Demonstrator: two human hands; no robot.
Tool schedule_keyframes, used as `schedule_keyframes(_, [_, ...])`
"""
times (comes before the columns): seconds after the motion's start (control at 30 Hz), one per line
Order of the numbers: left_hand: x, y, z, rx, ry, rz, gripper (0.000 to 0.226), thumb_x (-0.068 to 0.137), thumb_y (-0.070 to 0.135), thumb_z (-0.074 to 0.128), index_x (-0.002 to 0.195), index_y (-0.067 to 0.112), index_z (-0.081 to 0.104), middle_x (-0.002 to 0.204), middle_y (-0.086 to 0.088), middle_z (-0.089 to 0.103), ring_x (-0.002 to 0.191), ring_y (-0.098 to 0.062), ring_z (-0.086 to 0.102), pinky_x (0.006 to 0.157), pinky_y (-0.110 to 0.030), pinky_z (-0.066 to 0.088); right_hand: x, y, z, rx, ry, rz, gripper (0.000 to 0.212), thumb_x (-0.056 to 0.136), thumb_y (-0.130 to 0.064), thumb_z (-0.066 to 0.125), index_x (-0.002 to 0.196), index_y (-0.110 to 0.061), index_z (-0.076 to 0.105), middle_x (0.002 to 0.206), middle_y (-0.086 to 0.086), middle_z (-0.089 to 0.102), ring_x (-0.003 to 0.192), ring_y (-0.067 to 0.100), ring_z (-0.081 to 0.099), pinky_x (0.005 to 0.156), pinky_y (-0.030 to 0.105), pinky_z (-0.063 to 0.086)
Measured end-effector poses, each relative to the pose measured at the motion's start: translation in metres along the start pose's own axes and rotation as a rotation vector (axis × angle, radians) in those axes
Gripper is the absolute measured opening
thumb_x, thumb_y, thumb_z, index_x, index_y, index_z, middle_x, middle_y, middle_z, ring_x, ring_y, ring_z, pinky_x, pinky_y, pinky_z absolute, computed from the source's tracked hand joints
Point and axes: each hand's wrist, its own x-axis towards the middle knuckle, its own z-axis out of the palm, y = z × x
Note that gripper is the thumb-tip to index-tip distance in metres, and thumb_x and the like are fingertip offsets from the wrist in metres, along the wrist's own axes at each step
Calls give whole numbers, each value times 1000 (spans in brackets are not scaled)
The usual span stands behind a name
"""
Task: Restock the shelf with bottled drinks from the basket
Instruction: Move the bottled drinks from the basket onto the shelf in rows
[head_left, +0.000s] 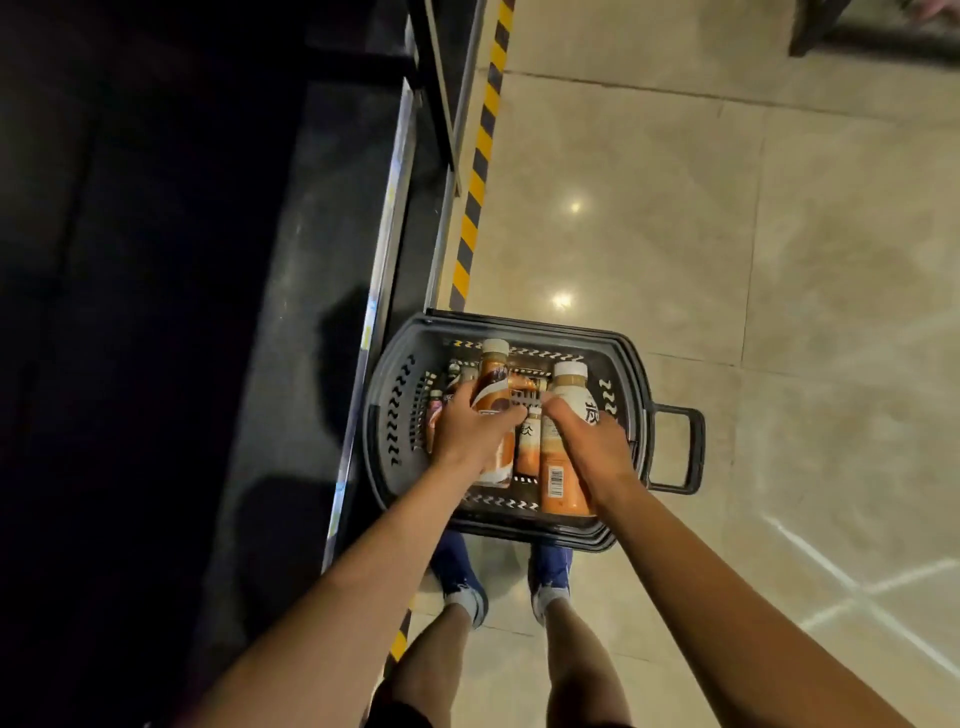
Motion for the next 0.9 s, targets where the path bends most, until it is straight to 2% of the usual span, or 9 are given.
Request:
schedule_keyframes(0.07, [-57, 45, -18, -29, -40, 51, 34, 81, 18, 76, 112, 24, 61, 95, 6, 69, 83, -8, 66, 61, -18, 47, -59, -38, -19, 7, -38, -73, 58, 61, -68, 76, 99, -25, 71, 87, 1, 78, 82, 23, 76, 84, 49, 59])
schedule_keyframes(0.2, [-162, 113, -51, -115, -54, 146, 30, 84, 23, 75, 105, 31, 56, 101, 1, 68, 90, -18, 68, 67, -27, 51, -166, -100, -56, 35, 39, -227, 41, 71, -58, 74, 93, -25, 68, 85, 2, 76, 78, 22, 75, 80, 50, 60])
schedule_keyframes(0.33, [-252, 155, -75, -246, 10, 204, 42, 82, 33, 76, 117, 26, 53, 108, -2, 65, 92, -19, 66, 69, -33, 51, -254, -139, -85, 65, 53, -328, 55, 61, -67, 71, 95, -25, 68, 86, 1, 76, 80, 23, 74, 81, 51, 59])
schedule_keyframes(0.43, [-304, 176, -88, -299, 69, 267, 36, 77, 35, 77, 106, 25, 57, 101, -8, 70, 86, -24, 71, 77, -44, 59, -307, -160, -99, 60, 28, -412, 59, 58, -68, 69, 97, -24, 68, 88, 0, 75, 80, 22, 73, 82, 49, 59])
schedule_keyframes(0.5, [-333, 182, -94, -352, 83, 315, 30, 77, 31, 78, 99, 22, 59, 96, -13, 73, 79, -27, 75, 76, -49, 61, -335, -172, -103, 47, -25, -478, 59, 57, -67, 69, 98, -24, 67, 89, 1, 75, 80, 21, 73, 81, 48, 60])
schedule_keyframes(0.6, [-370, 180, -108, -419, 142, 370, 31, 75, 32, 79, 97, 23, 60, 97, -14, 73, 79, -29, 75, 73, -47, 61, -369, -184, -101, -9, -138, -577, 57, 59, -65, 71, 100, -24, 67, 88, 1, 75, 80, 22, 73, 77, 45, 61])
schedule_keyframes(0.77, [-436, 160, -141, -549, 365, 421, 30, 75, 31, 80, 95, 21, 59, 94, -14, 72, 85, -37, 72, 81, -55, 59, -428, -196, -81, -148, -360, -772, 32, 78, -47, 76, 98, -24, 65, 90, 2, 75, 79, 19, 73, 68, 34, 59])
schedule_keyframes(0.83, [-469, 147, -152, -598, 451, 434, 33, 71, 35, 79, 94, 22, 60, 95, -16, 71, 87, -37, 72, 81, -57, 58, -455, -193, -67, -192, -455, -822, 32, 77, -48, 77, 98, -25, 65, 89, 2, 75, 80, 21, 73, 70, 38, 60])
schedule_keyframes(0.9, [-503, 129, -163, -637, 545, 447, 33, 70, 38, 79, 94, 25, 60, 95, -15, 71, 87, -35, 72, 82, -56, 58, -483, -186, -50, -228, -573, -853, 43, 70, -56, 77, 99, -25, 66, 89, 3, 75, 81, 24, 74, 74, 46, 62])
